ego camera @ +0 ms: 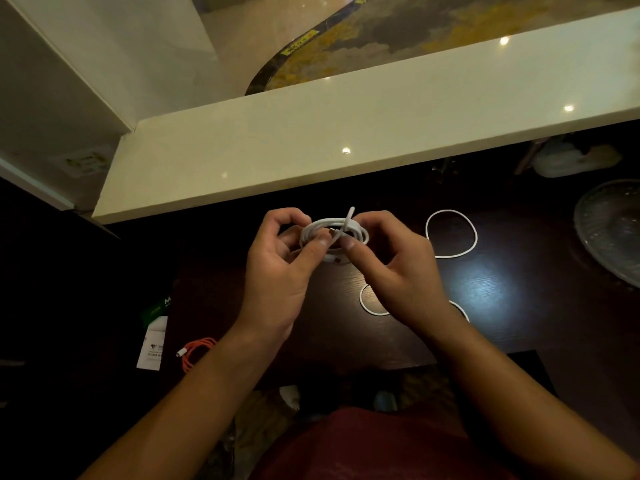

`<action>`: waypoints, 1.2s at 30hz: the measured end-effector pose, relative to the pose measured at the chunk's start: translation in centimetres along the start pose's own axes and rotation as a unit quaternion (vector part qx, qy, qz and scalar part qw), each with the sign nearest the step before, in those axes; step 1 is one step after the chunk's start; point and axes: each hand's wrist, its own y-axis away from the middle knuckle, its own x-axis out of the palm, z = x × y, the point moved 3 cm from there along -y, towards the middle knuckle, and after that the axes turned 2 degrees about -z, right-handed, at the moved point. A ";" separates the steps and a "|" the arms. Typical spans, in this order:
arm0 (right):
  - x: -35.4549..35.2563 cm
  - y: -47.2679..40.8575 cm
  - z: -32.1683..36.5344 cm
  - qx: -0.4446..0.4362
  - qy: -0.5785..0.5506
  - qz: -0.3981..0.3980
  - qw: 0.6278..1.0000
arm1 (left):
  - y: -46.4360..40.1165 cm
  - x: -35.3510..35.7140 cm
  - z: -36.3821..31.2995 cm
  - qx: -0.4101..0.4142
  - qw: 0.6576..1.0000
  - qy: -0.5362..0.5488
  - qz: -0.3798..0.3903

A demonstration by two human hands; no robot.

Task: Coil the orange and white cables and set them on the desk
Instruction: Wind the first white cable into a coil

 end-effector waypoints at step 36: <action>-0.8 -0.3 -0.4 0.076 -0.225 0.078 0.968 | -0.6 -0.8 0.9 -0.134 0.975 0.106 0.141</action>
